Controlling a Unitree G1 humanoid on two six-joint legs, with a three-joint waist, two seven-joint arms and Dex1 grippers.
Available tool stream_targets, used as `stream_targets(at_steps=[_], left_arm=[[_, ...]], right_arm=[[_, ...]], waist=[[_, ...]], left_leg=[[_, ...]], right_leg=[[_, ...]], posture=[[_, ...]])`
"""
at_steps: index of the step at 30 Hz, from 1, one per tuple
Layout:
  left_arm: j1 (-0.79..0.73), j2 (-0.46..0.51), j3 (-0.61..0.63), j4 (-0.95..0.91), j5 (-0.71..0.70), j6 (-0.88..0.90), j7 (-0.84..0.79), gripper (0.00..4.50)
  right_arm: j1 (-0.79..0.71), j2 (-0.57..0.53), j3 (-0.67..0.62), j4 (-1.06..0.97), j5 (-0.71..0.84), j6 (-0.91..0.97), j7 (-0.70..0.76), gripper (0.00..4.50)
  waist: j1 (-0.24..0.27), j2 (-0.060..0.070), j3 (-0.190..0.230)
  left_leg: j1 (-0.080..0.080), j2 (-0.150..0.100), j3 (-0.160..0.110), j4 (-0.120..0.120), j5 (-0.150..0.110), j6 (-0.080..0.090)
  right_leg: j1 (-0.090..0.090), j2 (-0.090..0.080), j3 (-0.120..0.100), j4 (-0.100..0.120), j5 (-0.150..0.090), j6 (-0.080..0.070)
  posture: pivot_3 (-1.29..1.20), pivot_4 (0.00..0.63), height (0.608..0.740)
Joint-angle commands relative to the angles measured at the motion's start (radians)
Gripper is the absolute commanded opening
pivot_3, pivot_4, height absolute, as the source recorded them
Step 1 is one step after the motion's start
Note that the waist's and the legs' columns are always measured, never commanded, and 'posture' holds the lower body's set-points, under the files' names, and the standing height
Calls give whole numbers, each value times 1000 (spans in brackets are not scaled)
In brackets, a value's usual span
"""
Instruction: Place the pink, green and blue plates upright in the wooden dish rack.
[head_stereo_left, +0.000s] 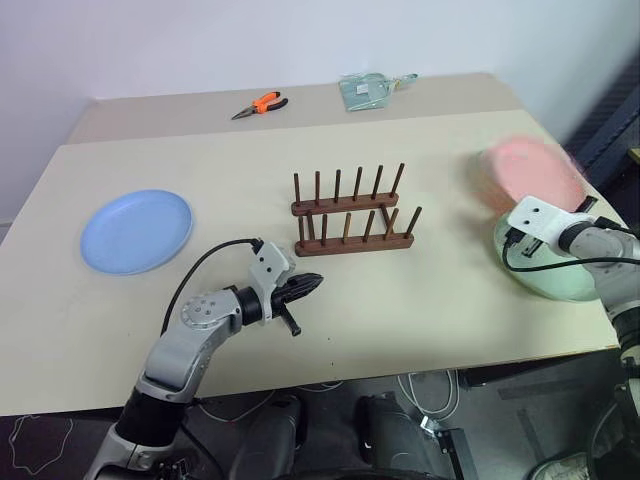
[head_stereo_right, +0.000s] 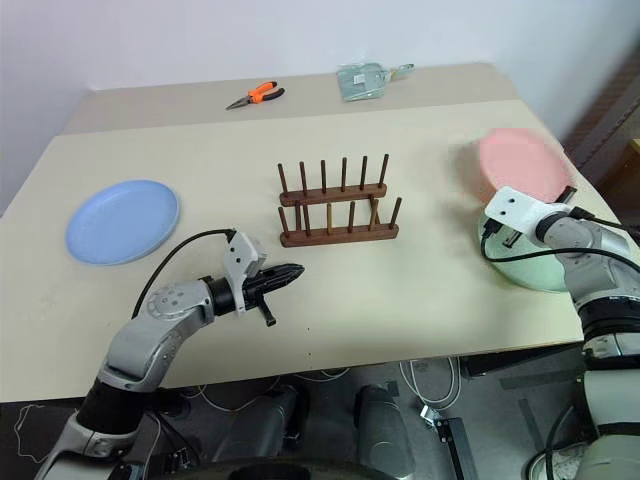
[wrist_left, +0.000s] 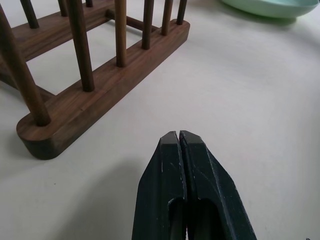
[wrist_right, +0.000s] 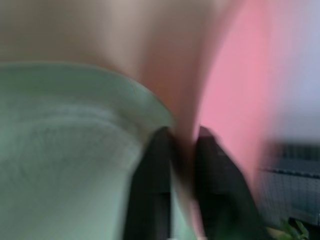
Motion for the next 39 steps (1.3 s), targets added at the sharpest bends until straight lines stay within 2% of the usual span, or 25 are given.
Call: stream_targets(at_steps=[1, 5, 7, 9, 13, 17, 19, 27, 34, 37, 39], left_arm=[[17, 8, 15, -47, -16, -1, 4, 0], [24, 17, 22, -48, -13, -8, 4, 0], [21, 24, 33, -41, -15, -12, 3, 0], [14, 29, 48, -35, -20, -13, 4, 0], [4, 36, 63, -19, -21, -23, -4, 0], [0, 40, 62, -14, -20, -31, -7, 0], [3, 40, 61, -20, -24, -32, -8, 0], [20, 45, 65, -49, -42, -25, -9, 0], [32, 52, 73, -83, -78, -21, -25, 0], [37, 52, 72, -102, -94, -21, -32, 0], [39, 55, 69, -107, -97, -18, -32, 0]], right_arm=[[-28, -17, 3, -3, -15, -44, -18, 57], [-14, -50, -26, -118, -4, -74, -18, 57], [-4, -36, -85, -245, 92, -69, 34, 57], [13, 40, -177, -449, 331, 50, 138, 57], [58, 181, -323, -869, 903, 483, 246, 57], [73, 250, -402, -1009, 1175, 701, 184, 57], [86, 273, -418, -1046, 1254, 768, 153, 57], [147, 287, -424, -1110, 1372, 884, 113, 57], [171, 281, -371, -1036, 1279, 879, 123, 57], [162, 285, -364, -993, 1246, 871, 129, 1039], [160, 278, -361, -988, 1217, 853, 140, 2016]], waist=[[0, 0, 0], [0, 1, 1], [-2, 1, 1], [-6, 1, 1], [-15, 1, 2], [4, 0, 2], [8, 0, 2], [4, 0, 2], [5, 0, 2], [5, 0, 2], [4, 0, 2]], left_leg=[[0, 0, 0, 0, 0, 0], [0, 0, 1, 1, 0, 0], [0, 0, 2, 0, 0, 0], [0, 0, 2, 0, 0, 0], [0, 2, 0, 0, 0, 1], [-1, 1, -2, 1, -1, 2], [-1, 0, -1, 2, -1, 2], [-2, 1, -1, 0, -2, 2], [-2, 1, 0, 1, -2, 2], [-2, 1, 0, 1, -2, 2], [-2, 1, 0, 0, -2, 2]], right_leg=[[0, 0, 0, 0, 0, 0], [0, 0, 1, 0, 0, 0], [-1, 0, 1, 1, 0, 0], [-1, 0, 2, 1, 0, 1], [-1, 1, 2, 1, 2, 3], [-1, 0, 1, 0, 1, 3], [0, 0, 1, 0, 0, 1], [-1, -1, 1, -1, 0, 0], [-1, -1, 1, -1, 0, 0], [-1, -1, 1, -1, 0, 0], [-1, -1, 1, -1, 0, 0]], posture=[[0, 150, 729], [0, 150, 729], [0, 150, 729], [0, 150, 729], [0, 150, 729], [0, 150, 729], [0, 150, 729], [0, 150, 729], [0, 150, 729], [0, 150, 729], [0, 150, 729]])
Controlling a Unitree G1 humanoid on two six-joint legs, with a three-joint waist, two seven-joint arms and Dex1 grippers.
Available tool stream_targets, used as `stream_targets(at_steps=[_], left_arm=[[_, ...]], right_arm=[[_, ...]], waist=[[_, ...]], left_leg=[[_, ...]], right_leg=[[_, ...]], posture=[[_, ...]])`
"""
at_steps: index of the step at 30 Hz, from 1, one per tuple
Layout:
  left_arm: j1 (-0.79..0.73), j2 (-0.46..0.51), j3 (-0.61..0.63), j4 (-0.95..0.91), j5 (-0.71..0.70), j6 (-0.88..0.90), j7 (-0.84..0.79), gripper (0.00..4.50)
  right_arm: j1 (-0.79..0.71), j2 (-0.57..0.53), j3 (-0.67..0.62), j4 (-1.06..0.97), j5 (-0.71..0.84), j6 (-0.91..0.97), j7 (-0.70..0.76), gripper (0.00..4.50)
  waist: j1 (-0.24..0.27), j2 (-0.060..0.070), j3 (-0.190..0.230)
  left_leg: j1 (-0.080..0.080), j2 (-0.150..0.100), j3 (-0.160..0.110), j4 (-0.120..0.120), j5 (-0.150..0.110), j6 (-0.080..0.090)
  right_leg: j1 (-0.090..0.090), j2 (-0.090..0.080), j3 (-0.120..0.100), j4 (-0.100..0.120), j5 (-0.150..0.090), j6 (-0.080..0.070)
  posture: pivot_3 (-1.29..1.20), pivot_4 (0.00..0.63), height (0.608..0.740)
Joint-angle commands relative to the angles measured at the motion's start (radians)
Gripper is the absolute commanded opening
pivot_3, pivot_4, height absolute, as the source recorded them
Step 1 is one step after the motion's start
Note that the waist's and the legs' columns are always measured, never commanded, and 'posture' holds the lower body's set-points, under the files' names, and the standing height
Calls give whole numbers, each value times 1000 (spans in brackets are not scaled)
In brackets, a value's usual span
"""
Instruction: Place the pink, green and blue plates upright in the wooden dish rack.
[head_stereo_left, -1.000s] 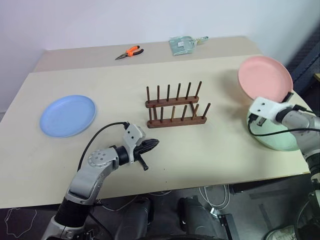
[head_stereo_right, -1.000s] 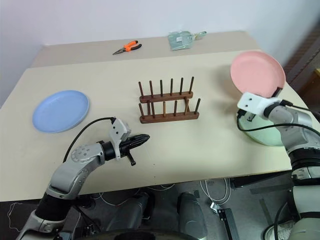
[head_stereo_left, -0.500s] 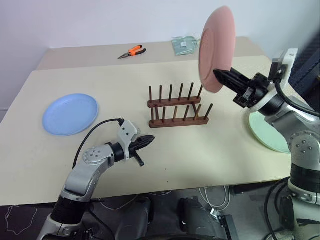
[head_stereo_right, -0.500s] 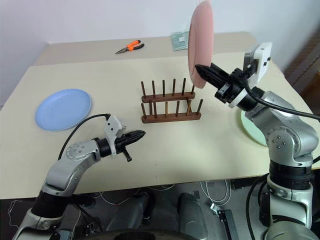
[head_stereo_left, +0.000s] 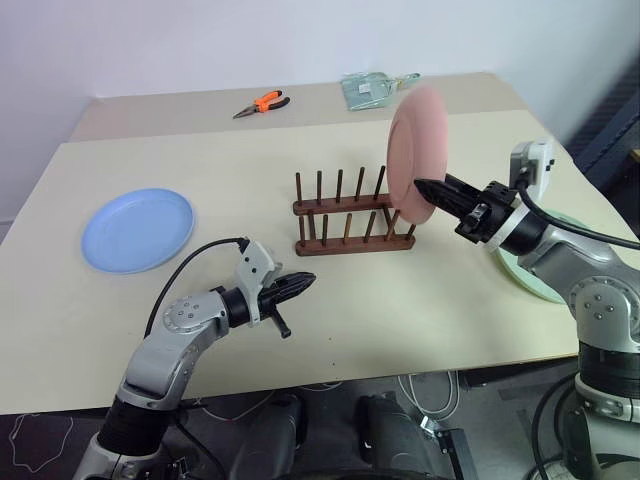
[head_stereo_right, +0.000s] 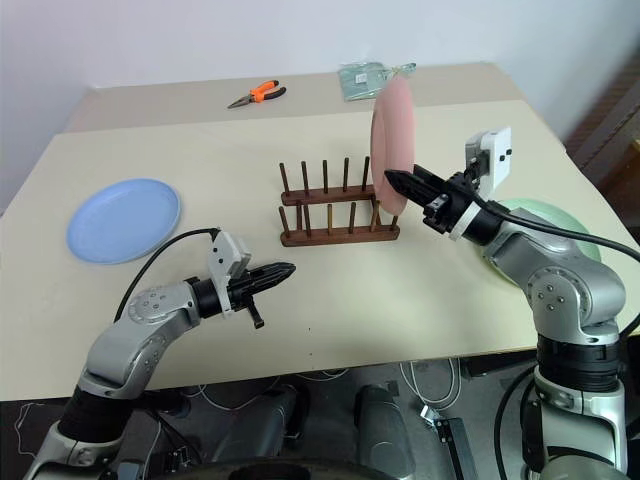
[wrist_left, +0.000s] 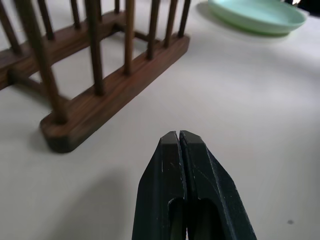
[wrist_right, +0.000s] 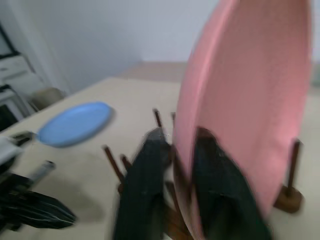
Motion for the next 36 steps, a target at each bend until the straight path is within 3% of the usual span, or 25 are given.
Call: stream_targets(at_steps=[1, 3, 11, 15, 18, 26, 28, 33, 36], left_arm=[[6, 11, 16, -43, -18, -8, -6, 0], [9, 15, 10, -44, -17, -9, -7, 0], [3, 21, -3, -25, -16, -17, -20, 0], [-20, 22, -18, 7, -10, -27, -45, 0], [-39, 18, -31, 28, -3, -34, -60, 0], [-71, 14, -49, 58, 2, -43, -73, 0], [-70, 16, -49, 60, 4, -45, -74, 0], [-55, 23, -44, 48, 2, -41, -75, 0], [-49, 26, -44, 46, 3, -41, -72, 0]], right_arm=[[-24, -10, -8, -12, -50, -51, 20, 2542], [-30, -25, -12, -10, -106, -93, 21, 3450], [64, -171, -190, -26, -112, -100, 105, 3450], [296, -277, -229, -22, -231, -119, 179, 3450], [404, -280, -129, 6, -399, -201, 132, 3450], [369, -176, 13, 151, -643, -217, -83, 3450], [357, -156, 20, 170, -661, -209, -103, 2650], [329, -137, 17, 200, -692, -212, -126, 24], [318, -136, 10, 185, -704, -228, -131, 24]], waist=[[0, 0, 0], [0, 0, 0], [5, 0, 0], [6, 0, 0], [-2, 0, 0], [0, 1, 0], [1, 1, 0], [1, 0, -1], [1, 0, -1]], left_leg=[[0, 0, 0, 0, 0, 0], [0, 0, 0, 0, 0, 0], [-1, 0, 0, 0, -1, 1], [-1, 0, 0, 0, -1, 2], [-1, 0, 2, 0, -2, 3], [1, 3, 8, 0, -2, 3], [0, 3, 8, 0, -2, 3], [0, 2, 8, 1, -2, 3], [1, 2, 8, 1, -2, 4]], right_leg=[[0, 0, 0, 0, 0, 0], [0, 0, 0, 0, 0, 0], [1, 0, -1, -3, 0, 0], [1, 0, -1, -5, 0, 0], [2, -1, 0, -6, 0, 1], [1, -3, -1, -6, 2, 2], [1, -3, -1, -6, 2, 2], [1, -3, -1, -6, 3, 2], [2, -3, -2, -6, 3, 3]], posture=[[0, 150, 729], [0, 150, 729], [0, 150, 729], [0, 150, 729], [0, 150, 729], [0, 150, 729], [0, 150, 729], [0, 150, 729], [0, 150, 729]])
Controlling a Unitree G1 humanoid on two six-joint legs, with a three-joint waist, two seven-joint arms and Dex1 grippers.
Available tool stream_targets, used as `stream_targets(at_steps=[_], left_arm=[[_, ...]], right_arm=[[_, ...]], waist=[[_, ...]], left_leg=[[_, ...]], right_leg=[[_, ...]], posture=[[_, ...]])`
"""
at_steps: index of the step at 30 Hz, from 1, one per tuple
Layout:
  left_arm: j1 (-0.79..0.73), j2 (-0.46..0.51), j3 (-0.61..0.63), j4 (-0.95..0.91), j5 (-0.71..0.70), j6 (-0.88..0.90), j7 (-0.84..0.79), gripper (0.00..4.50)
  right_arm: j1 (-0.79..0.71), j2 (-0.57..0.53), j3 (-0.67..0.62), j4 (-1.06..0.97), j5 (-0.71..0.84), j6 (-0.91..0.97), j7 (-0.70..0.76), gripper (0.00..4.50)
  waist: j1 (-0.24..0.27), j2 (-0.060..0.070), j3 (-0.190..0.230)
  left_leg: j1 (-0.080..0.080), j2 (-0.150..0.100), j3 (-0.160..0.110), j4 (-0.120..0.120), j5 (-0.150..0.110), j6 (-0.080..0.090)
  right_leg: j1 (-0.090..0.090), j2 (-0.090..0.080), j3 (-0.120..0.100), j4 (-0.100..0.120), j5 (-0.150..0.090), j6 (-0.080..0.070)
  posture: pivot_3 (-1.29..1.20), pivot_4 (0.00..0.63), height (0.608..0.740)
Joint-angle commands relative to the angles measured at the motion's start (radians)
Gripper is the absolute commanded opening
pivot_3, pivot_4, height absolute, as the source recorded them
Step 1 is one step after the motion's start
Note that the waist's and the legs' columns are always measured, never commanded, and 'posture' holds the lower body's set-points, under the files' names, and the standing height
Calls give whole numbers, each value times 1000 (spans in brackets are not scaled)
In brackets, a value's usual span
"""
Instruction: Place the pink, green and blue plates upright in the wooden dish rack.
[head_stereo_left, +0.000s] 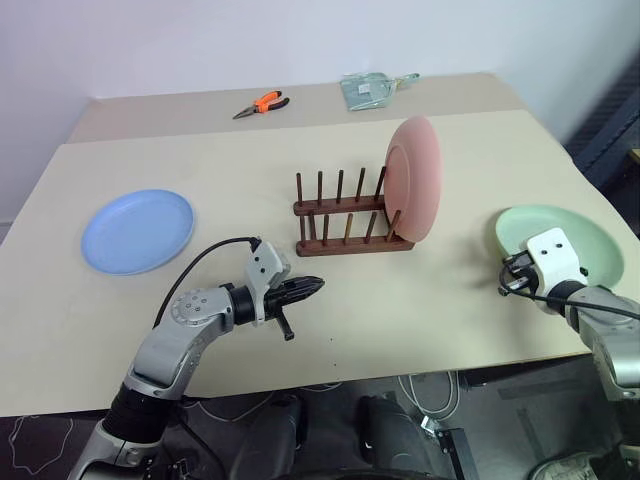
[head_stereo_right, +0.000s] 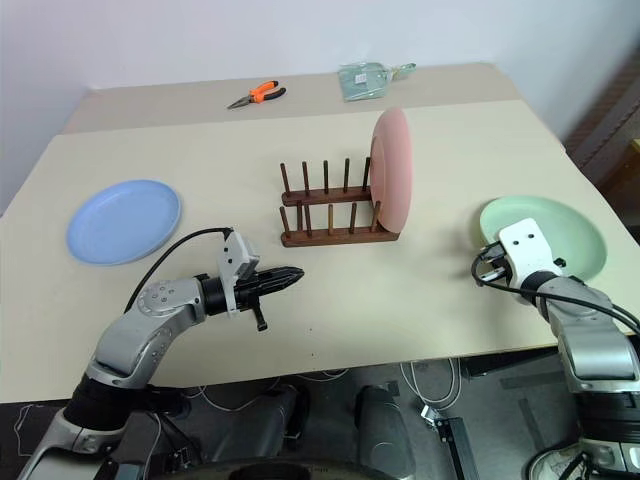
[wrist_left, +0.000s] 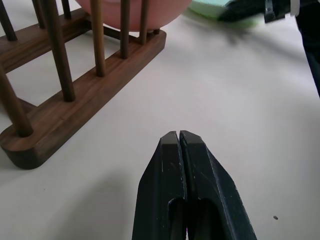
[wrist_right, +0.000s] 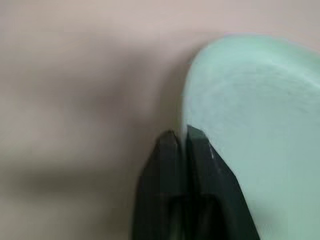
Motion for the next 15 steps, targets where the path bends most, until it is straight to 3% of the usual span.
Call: stream_targets(at_steps=[1, 6, 11, 15], left_arm=[[7, 7, 9, -32, 0, -16, -2, 0], [10, 9, 19, -20, 5, -27, 4, 0], [3, -5, 32, 9, 26, -63, 28, 0], [-11, -21, 59, 40, 40, -100, 65, 0]], right_arm=[[-18, 5, -28, -32, -20, -37, -10, 24], [-220, 47, -131, -187, 137, -102, 9, 24], [-511, 147, -201, -324, 440, 25, -37, 24], [-673, 288, -207, -403, 784, 142, -167, 24]], waist=[[0, 0, 0], [-13, 4, 2], [-10, 4, 3], [1, 2, 2]], left_leg=[[0, 0, 0, 0, 0, 0], [0, 0, 2, 0, 0, 0], [0, 1, 0, -1, 0, 0], [-1, 1, -1, -1, -1, 1]], right_leg=[[0, 0, 0, 0, 0, 0], [-1, 0, 1, 0, 1, 1], [-2, 1, 0, 0, 1, 2], [-1, 1, 0, -2, 1, 1]], posture=[[0, 150, 729], [0, 150, 729], [0, 150, 729], [0, 150, 729]])
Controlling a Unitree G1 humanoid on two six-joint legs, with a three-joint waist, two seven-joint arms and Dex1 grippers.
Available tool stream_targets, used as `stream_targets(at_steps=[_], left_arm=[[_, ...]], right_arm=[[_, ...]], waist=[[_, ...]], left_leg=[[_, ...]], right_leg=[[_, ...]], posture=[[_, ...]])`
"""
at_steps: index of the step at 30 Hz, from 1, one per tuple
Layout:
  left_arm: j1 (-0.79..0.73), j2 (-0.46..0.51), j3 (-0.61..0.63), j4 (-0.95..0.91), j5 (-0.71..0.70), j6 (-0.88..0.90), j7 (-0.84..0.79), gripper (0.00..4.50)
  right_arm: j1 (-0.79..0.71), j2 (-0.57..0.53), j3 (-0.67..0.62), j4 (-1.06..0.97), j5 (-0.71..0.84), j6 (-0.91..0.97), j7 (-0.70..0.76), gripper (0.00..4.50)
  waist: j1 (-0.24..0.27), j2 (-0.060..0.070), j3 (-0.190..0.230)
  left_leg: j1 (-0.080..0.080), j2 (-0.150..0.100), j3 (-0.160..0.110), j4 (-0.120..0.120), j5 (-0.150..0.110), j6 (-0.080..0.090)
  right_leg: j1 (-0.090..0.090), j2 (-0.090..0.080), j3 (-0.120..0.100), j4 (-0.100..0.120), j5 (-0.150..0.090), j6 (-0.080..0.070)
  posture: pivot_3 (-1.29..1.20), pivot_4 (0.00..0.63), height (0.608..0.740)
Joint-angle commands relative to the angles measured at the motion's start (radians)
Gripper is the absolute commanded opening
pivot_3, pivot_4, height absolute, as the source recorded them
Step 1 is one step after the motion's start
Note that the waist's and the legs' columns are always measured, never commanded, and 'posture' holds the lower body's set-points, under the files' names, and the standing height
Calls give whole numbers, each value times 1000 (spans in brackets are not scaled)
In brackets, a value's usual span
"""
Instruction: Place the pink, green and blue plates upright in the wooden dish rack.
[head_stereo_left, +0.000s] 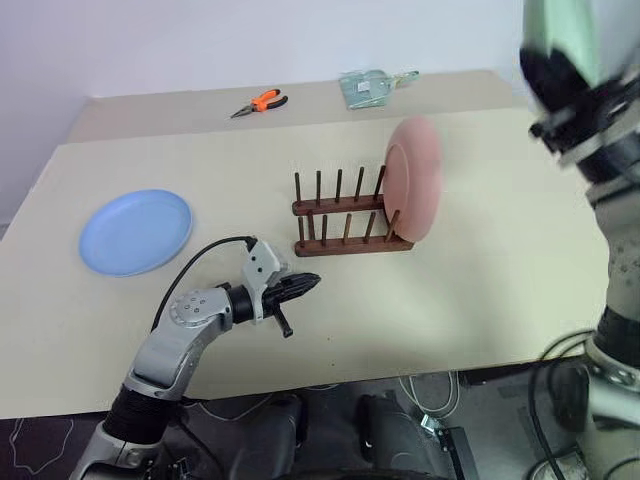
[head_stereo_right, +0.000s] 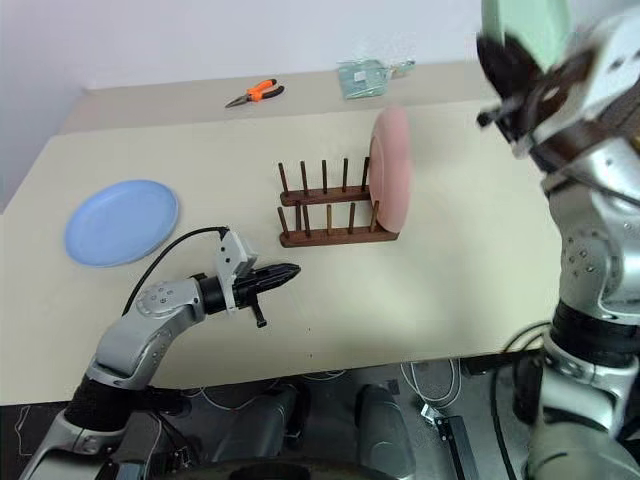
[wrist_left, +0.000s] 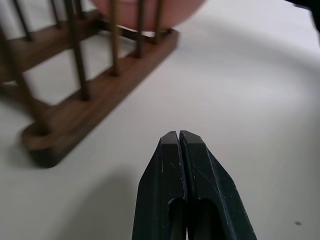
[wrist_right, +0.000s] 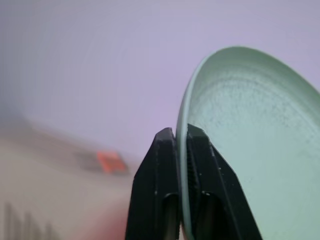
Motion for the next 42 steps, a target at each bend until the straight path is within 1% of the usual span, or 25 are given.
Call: stream_targets(at_steps=[1, 4, 6, 8, 10, 16, 24, 28, 34, 37, 39, 41, 42], left_arm=[[-21, -13, 47, 12, 12, -52, 30, 0], [-28, -13, 71, 32, 15, -67, 40, 0], [-23, -3, 99, 36, 17, -76, 53, 0], [-22, 2, 117, 42, 15, -79, 57, 0], [-10, 8, 130, 32, 12, -79, 56, 0], [16, 11, 138, 3, 10, -72, 61, 0], [26, 11, 134, -20, 9, -60, 68, 0], [24, 11, 132, -18, 8, -57, 66, 0], [24, 8, 123, -21, 7, -55, 61, 0], [23, 8, 121, -21, 8, -54, 61, 0], [25, 8, 120, -23, 8, -54, 61, 0], [27, 8, 119, -26, 8, -53, 63, 0], [27, 8, 119, -27, 8, -53, 64, 0]], right_arm=[[-92, 116, -5, -77, 316, 84, -134, 24], [-128, 232, 47, -106, 506, 109, -260, 24], [-84, 344, 126, -125, 595, 112, -359, 24], [-29, 412, 182, -123, 609, 117, -425, 24], [25, 451, 225, -113, 594, 114, -464, 24], [75, 487, 284, -78, 563, 93, -492, 24], [80, 505, 287, -33, 487, 48, -498, 24], [86, 510, 281, -24, 471, 36, -490, 24], [108, 524, 270, 22, 447, 33, -520, 24], [113, 516, 265, 52, 439, 46, -519, 1024], [112, 516, 262, 63, 434, 51, -520, 2005], [105, 507, 268, 67, 409, 54, -511, 3092], [97, 496, 276, 67, 388, 56, -498, 3508]], waist=[[-1, 0, 0], [-3, 0, 0], [-5, 0, 0], [-9, 1, 0], [-7, 1, 0], [-10, 1, 0], [-13, 1, 0], [-15, 1, 0], [-26, 1, 0], [-27, 1, 0], [-27, 1, 0], [-27, 1, 0], [-27, 1, 0]], left_leg=[[0, 0, 0, 0, 0, 0], [0, -1, 1, 0, 0, 0], [0, 0, 1, -1, 0, 0], [0, 0, 1, -2, 0, 0], [0, 0, 1, -2, 0, 0], [0, -2, 2, -1, 0, 0], [0, -1, 2, -1, 0, 0], [0, -1, 2, -1, 0, 0], [0, -1, 2, -2, 0, 0], [0, -1, 2, -2, 0, 0], [0, -1, 2, -2, 0, 0], [0, -1, 2, -2, 0, 0], [0, -1, 2, -2, 0, 0]], right_leg=[[0, -1, 0, -1, 0, 0], [-1, -1, 1, 0, 0, -1], [-2, -1, 1, 0, 0, -1], [-3, -1, 1, 2, 1, -1], [-4, -1, 1, 2, 1, -1], [-4, 0, 2, 2, 1, -1], [-4, 1, 2, 3, 1, -1], [-4, 1, 2, 3, 1, 0], [-4, 1, 2, 3, 1, 0], [-4, 1, 2, 3, 1, 0], [-4, 1, 2, 3, 1, 0], [-4, 1, 2, 3, 1, 0], [-5, 1, 2, 3, 1, 0]], posture=[[0, 150, 729], [0, 150, 729], [0, 150, 729], [0, 150, 729], [0, 150, 729], [0, 150, 729], [0, 150, 729], [0, 150, 729], [0, 150, 729], [0, 150, 729], [0, 150, 729], [0, 150, 729], [0, 150, 729]])
